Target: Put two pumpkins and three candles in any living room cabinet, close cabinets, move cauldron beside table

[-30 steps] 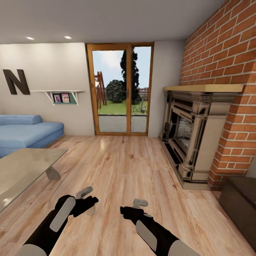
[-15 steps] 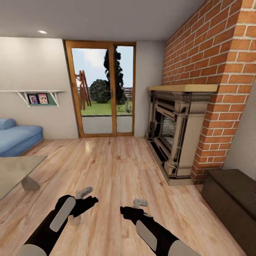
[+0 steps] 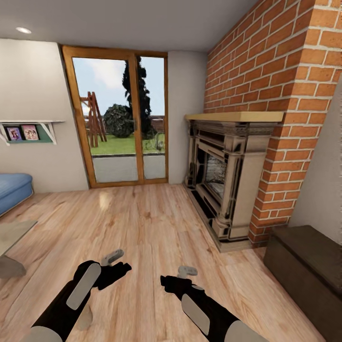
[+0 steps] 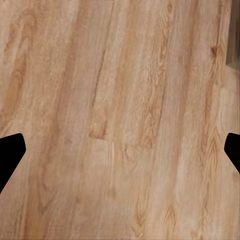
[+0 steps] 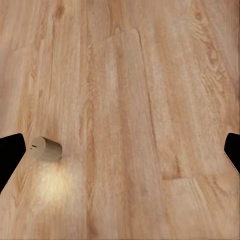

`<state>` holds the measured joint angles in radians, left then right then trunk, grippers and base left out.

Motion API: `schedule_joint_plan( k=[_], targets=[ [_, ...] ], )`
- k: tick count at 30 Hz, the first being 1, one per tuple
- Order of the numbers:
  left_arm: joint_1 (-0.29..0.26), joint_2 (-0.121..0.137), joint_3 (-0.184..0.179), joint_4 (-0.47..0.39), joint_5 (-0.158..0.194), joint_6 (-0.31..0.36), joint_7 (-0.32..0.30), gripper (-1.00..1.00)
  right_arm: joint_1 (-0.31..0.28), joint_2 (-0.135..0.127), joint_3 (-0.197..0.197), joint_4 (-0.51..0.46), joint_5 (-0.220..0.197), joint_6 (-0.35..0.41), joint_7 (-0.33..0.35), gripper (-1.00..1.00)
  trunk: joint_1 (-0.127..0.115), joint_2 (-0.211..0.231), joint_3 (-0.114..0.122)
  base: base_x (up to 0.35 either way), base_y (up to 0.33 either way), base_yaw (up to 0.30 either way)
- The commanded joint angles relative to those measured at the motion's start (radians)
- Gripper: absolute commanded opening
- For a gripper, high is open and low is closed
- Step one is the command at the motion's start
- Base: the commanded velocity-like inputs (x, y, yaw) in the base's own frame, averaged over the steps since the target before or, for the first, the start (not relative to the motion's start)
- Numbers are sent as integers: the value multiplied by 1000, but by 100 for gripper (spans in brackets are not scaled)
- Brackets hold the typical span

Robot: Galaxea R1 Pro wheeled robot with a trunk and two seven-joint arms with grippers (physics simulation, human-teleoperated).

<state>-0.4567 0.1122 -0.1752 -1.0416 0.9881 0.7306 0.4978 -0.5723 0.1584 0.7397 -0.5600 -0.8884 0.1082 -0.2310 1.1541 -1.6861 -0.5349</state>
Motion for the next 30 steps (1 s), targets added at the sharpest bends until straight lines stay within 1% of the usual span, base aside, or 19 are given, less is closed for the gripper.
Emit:
schedule_joint_plan(
  k=[1, 8, 13, 30],
  targets=[
    [0, 1, -3, -2, 11, 0, 10, 100, -1, 0, 6, -1, -5, 2, -8, 100, 1, -1, -2, 319, 147, -257],
    [0, 1, -3, -1, 11, 0, 10, 100, -1, 0, 6, -1, -5, 2, -8, 100, 1, -1, -5, 287, 191, -258],
    [0, 2, -3, -1, 11, 0, 10, 100, -1, 0, 6, -1, -5, 2, -8, 100, 1, -1, -8, 191, 219, -259],
    [0, 4, -2, -1, 11, 0, 10, 100, -1, 0, 5, -1, -6, 3, -7, 100, 1, -1, -15, 16, 203, -262]
  ],
)
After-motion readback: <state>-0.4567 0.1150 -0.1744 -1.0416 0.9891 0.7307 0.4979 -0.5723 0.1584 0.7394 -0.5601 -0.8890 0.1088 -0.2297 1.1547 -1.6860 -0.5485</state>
